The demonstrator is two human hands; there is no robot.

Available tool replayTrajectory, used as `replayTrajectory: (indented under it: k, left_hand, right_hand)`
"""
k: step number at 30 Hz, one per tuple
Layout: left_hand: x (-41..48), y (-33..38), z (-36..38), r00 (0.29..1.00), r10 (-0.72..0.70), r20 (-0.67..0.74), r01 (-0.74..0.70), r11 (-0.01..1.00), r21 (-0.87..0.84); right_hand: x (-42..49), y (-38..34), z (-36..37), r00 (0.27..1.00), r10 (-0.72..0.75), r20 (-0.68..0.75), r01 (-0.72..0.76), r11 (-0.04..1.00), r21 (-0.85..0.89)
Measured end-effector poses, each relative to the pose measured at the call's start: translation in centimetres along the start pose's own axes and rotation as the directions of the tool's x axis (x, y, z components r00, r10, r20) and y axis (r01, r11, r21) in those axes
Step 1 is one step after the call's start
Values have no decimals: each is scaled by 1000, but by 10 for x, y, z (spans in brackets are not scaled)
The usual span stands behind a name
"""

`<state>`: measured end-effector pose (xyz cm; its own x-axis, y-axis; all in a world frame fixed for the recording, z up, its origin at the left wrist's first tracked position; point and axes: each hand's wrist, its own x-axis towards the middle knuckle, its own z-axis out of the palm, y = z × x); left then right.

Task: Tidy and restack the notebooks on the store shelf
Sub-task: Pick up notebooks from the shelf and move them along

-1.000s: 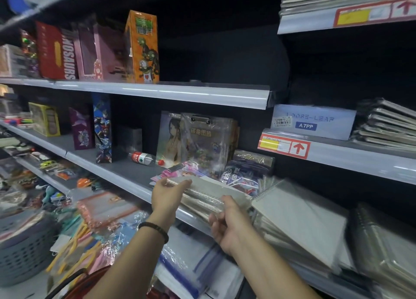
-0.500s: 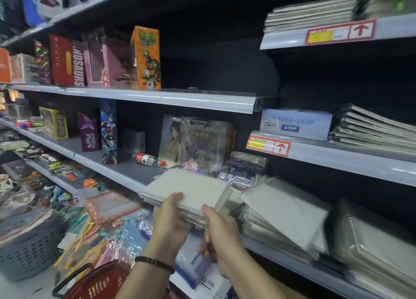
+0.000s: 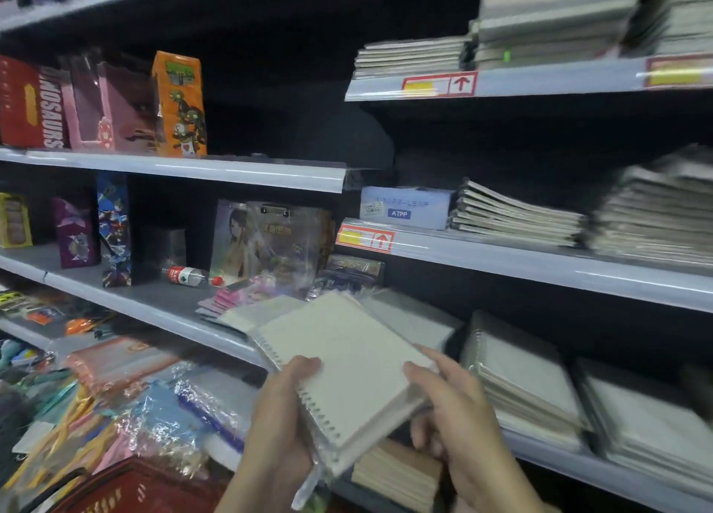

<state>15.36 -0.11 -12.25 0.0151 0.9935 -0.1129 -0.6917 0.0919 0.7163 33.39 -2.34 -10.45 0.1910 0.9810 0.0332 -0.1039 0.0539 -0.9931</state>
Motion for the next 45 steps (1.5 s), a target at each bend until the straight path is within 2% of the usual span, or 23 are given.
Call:
replayTrajectory:
  k: [6,11,16,21,24,28,33,36,39,42,45]
  left_hand:
    - [-10,-64,76,995,-84,56,74,984,161]
    - [-14,-111,131,932,-252,259,195,955,225]
    - [-20,-156,180,850,-299,433,175,937,304]
    - [-15,-203,214,853,-293,432,124,918,377]
    - [-4,-226,230,862,-294,413,97,896,434]
    - [15,-247,249,835,-293,466,-28,823,567]
    - [36,-259,269,820,-267,507,-167,735,657]
    - [44,-266,275,839,-195,508,-252,688,681]
    - [49,-277,273,837,-228,497,-262,631,730]
    - [50,-285,266,834,-274,479,-258,573,778]
    - [50,-291,259,811,-280,513,-306,545,781]
  right_hand:
    - [-23,-4,-95,978,-35,-206,39,999,14]
    - [-39,-7,-167,907,-3,-420,46,995,92]
    - [-55,-9,-223,811,-20,-585,113,986,122]
    - [-61,-8,-267,747,-32,-665,155,980,127]
    - [-56,-3,-287,723,-21,-691,159,978,137]
    - [-39,-3,-307,701,-32,-712,149,983,103]
    - [-13,-8,-323,722,-41,-690,142,986,90]
    - [6,-6,-336,720,-39,-693,113,992,62]
    - [19,0,-344,751,-18,-660,21,1000,-4]
    - [20,6,-351,809,77,-582,-141,988,-65]
    - [14,2,-362,831,148,-537,-239,965,-105]
